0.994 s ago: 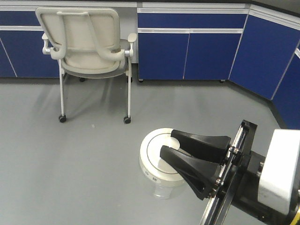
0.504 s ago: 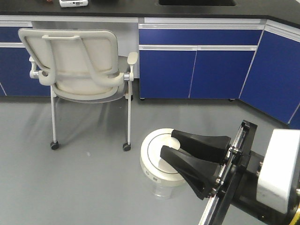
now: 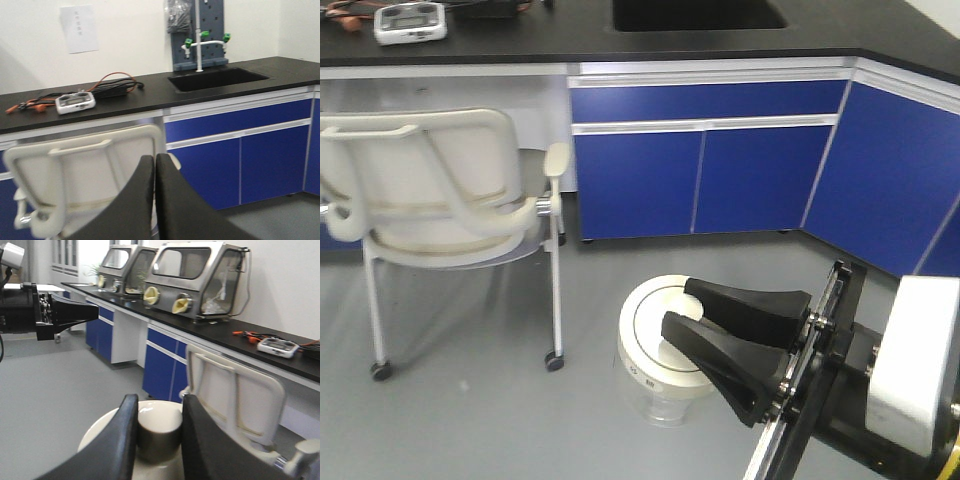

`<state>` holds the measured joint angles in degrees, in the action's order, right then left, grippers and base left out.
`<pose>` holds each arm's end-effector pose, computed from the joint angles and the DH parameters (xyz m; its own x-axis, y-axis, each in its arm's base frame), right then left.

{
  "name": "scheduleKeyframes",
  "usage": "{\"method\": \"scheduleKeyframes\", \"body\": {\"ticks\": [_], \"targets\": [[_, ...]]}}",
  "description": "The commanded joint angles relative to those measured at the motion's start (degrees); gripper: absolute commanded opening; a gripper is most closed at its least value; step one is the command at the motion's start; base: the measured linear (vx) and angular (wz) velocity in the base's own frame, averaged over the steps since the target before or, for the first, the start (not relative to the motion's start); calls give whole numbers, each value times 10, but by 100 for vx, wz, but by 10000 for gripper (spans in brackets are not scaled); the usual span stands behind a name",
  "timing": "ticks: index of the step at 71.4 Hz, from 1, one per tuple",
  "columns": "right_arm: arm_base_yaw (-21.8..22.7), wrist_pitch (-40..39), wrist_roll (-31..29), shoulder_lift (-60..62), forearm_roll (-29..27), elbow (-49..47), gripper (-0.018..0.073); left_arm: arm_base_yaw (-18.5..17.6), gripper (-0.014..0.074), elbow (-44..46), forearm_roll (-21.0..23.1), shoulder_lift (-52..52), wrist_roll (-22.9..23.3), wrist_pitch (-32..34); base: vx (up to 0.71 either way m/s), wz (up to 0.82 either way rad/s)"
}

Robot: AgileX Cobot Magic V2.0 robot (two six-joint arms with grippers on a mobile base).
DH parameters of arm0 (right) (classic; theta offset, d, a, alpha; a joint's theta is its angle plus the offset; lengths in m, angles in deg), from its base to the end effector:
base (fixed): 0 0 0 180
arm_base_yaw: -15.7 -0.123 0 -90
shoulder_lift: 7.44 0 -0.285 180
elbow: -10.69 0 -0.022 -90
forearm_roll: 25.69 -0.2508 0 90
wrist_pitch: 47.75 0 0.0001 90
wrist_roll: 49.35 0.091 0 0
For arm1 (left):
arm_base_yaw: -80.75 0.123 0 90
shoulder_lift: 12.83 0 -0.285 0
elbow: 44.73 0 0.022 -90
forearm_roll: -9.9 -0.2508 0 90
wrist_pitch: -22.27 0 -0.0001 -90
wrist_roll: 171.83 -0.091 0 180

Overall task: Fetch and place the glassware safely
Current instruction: 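Turn the base toward the black bench by the wall socket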

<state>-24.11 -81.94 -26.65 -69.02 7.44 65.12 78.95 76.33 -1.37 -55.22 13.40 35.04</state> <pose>0.1249 0.1404 0.2888 0.1317 -0.0125 -0.9912 -0.8358 0.5362 -0.1178 0.1305 -0.0080 0.2892 0.0283 0.0996 -0.9946 0.0721 0.9922 0.1014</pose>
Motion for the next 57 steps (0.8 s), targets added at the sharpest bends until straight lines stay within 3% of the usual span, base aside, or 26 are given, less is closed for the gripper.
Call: {"method": "scheduleKeyframes", "body": {"ticks": [1,30,57], "targets": [[1,-53,-1,7,-14,-18,-3,-2,-7,16,4,-1,5,41,18,-36],[1,-53,-1,7,-14,-18,-3,-2,-7,16,4,-1,5,41,13,-52],[1,-55,-1,7,-14,-18,-3,-2,-7,16,4,-1,5,41,12,-77]]}}
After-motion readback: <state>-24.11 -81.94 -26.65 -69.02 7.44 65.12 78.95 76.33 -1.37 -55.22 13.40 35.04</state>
